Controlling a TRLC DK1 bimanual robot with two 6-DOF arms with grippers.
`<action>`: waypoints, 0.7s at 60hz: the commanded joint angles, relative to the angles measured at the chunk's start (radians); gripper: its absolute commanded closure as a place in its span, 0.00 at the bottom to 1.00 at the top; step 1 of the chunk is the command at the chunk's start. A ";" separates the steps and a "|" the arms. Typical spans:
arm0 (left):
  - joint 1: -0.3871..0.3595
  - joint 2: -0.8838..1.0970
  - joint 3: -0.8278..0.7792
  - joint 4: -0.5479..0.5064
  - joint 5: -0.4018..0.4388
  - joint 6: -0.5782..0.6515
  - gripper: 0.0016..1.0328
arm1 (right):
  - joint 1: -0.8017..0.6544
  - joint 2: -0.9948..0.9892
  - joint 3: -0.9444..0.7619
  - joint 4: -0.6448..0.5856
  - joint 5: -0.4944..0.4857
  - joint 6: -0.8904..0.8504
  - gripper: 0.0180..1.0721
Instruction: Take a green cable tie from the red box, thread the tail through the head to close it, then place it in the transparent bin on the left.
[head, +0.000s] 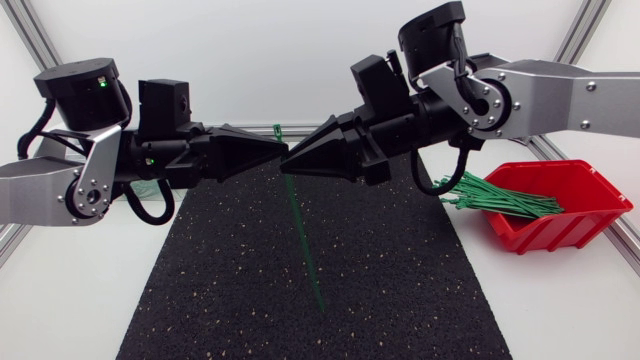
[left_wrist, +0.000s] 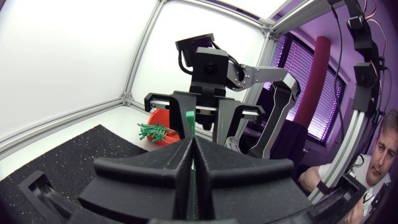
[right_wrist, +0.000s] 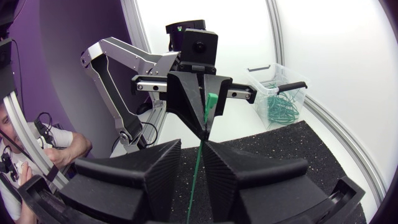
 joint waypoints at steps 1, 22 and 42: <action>-0.005 -0.031 0.016 0.013 -0.023 -0.052 0.97 | 0.015 -0.045 -0.028 0.013 -0.015 0.035 0.74; -0.012 -0.085 -0.001 0.021 -0.037 -0.115 0.97 | 0.027 -0.093 -0.048 0.021 -0.018 0.067 0.81; -0.019 -0.053 -0.018 0.048 -0.040 -0.122 0.97 | 0.035 -0.062 -0.053 0.081 -0.020 0.118 0.85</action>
